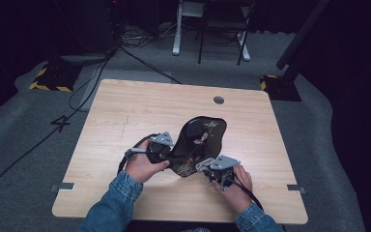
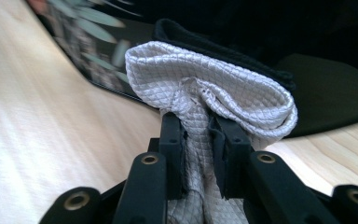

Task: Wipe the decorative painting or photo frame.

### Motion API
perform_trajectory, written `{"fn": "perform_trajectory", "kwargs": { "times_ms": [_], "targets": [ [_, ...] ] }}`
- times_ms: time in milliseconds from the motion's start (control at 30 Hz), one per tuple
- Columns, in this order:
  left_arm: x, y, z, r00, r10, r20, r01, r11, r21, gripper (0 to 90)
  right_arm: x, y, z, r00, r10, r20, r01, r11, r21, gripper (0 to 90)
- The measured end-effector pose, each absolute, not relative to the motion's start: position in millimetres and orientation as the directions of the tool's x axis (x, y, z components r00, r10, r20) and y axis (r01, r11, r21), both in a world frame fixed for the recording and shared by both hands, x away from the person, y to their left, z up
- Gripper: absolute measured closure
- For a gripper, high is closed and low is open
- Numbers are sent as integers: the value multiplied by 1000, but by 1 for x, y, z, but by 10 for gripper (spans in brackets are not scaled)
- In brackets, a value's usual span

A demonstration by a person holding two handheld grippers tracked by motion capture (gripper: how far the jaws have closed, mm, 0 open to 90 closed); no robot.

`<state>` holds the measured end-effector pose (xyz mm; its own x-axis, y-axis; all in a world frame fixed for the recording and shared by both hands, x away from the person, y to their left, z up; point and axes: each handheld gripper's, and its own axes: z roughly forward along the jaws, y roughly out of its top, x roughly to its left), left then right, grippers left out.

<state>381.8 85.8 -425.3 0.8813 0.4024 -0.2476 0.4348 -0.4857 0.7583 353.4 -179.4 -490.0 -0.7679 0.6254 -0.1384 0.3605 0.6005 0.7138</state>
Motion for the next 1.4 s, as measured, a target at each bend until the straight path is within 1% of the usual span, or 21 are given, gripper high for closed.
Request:
{"fn": "perform_trajectory", "kwargs": {
  "times_ms": [133, 400, 600, 667, 800, 1033, 1233, 1367, 1400],
  "targets": [
    [382, 86, -425, 881, 402, -248, 435, -484, 759, 783, 358, -188, -490, -746, 650, -143, 380, 592, 710, 754],
    [382, 85, -425, 874, 426, -235, 438, -480, 760, 802, 361, -204, -483, -689, 700, -188, 400, 584, 707, 752],
    [381, 83, -425, 875, 430, -224, 432, -483, 761, 804, 357, -226, -460, -653, 736, -179, 395, 532, 749, 751],
    [381, 83, -425, 875, 431, -221, 430, -482, 763, 804, 357, -229, -458, -647, 741, -181, 393, 527, 754, 750],
    [381, 85, -424, 876, 437, -205, 421, -483, 767, 804, 363, -253, -450, -591, 787, -175, 409, 480, 776, 750],
    [387, 96, -425, 868, 452, -205, 427, -468, 774, 804, 380, -286, -450, -532, 830, -171, 433, 439, 787, 747],
    [388, 99, -425, 872, 444, -206, 421, -465, 779, 804, 396, -303, -462, -514, 843, -160, 490, 441, 752, 740],
    [388, 100, -425, 872, 445, -203, 419, -465, 780, 804, 401, -310, -470, -507, 850, -144, 511, 431, 744, 716],
    [388, 100, -426, 873, 444, -202, 417, -466, 781, 804, 404, -314, -475, -494, 854, -160, 504, 432, 748, 642]
  ]
}}
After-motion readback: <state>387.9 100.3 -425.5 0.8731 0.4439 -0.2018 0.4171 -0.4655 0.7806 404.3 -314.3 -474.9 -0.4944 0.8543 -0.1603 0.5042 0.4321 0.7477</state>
